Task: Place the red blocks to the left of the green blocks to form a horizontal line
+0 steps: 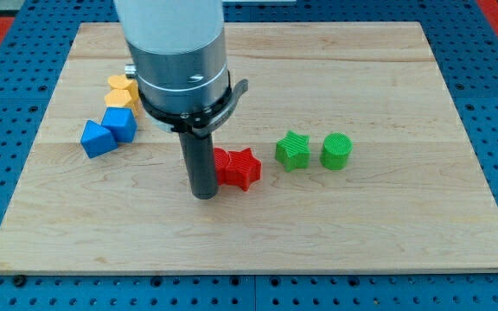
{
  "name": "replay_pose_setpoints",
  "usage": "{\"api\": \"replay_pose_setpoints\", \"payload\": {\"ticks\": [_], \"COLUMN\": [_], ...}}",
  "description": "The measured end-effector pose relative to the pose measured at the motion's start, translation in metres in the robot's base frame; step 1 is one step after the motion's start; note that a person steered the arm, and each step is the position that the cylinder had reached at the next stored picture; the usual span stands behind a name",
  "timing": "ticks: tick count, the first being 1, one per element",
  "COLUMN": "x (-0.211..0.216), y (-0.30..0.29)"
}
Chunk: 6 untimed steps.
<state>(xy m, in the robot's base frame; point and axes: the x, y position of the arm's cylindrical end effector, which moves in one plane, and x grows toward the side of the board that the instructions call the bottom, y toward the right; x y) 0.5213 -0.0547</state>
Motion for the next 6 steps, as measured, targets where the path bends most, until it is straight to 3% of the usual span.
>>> {"api": "replay_pose_setpoints", "payload": {"ticks": [3, 6], "x": [0.020, -0.032], "y": [0.020, 0.021]}}
